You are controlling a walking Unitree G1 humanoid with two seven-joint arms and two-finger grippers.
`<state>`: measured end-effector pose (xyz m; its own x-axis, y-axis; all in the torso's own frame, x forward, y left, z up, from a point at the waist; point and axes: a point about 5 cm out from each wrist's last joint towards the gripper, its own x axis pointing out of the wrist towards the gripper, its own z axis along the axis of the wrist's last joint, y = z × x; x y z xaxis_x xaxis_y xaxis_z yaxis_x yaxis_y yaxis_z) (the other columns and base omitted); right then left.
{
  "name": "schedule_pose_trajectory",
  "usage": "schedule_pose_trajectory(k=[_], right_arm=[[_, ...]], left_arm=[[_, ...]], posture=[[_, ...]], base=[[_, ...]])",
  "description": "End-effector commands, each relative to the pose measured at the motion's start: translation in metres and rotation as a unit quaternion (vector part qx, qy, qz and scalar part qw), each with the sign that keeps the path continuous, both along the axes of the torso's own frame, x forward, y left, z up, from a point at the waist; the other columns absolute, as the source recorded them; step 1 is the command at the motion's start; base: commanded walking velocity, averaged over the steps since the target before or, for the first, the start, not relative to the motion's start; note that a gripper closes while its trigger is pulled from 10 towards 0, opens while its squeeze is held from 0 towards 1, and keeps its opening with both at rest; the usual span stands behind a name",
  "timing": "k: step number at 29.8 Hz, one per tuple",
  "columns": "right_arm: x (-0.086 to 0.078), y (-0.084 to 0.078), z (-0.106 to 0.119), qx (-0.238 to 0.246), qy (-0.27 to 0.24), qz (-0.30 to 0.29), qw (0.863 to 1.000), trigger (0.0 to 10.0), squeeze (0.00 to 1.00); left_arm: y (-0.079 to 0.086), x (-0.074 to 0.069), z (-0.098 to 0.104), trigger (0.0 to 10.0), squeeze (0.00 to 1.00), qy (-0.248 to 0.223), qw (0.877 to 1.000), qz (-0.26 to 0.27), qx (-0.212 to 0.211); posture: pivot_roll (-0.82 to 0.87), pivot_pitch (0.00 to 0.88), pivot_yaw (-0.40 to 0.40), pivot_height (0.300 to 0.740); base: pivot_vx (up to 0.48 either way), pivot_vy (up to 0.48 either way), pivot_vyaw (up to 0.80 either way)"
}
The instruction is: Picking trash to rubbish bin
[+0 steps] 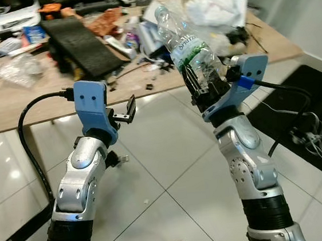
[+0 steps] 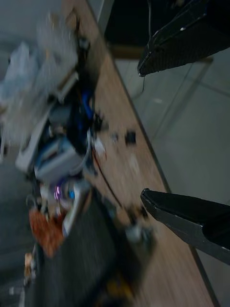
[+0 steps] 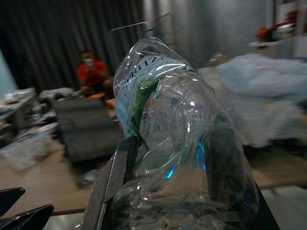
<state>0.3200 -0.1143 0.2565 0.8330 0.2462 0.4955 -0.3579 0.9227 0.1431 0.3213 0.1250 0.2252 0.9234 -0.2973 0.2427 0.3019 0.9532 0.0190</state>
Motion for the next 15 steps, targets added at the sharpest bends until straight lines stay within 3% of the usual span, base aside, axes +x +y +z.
schedule_pose_trajectory(k=[1,15], right_arm=[[-0.0035,-0.0002,0.0019,-0.004,-0.008,0.0,1.0,10.0,0.0],[-0.0042,0.0001,-0.0006,0.0,0.0,0.003,1.0,10.0,0.0]], left_arm=[[-0.0021,-0.0019,-0.0027,10.0,0.0,0.002,1.0,-0.005,0.003],[-0.0016,-0.0027,-0.0031,10.0,0.0,0.001,1.0,-0.005,0.002]], posture=[[0.01,0.189,-0.012,0.74],[0.01,0.188,-0.013,0.74]], base=[[0.0,0.0,-0.8],[0.0,0.0,-0.8]])
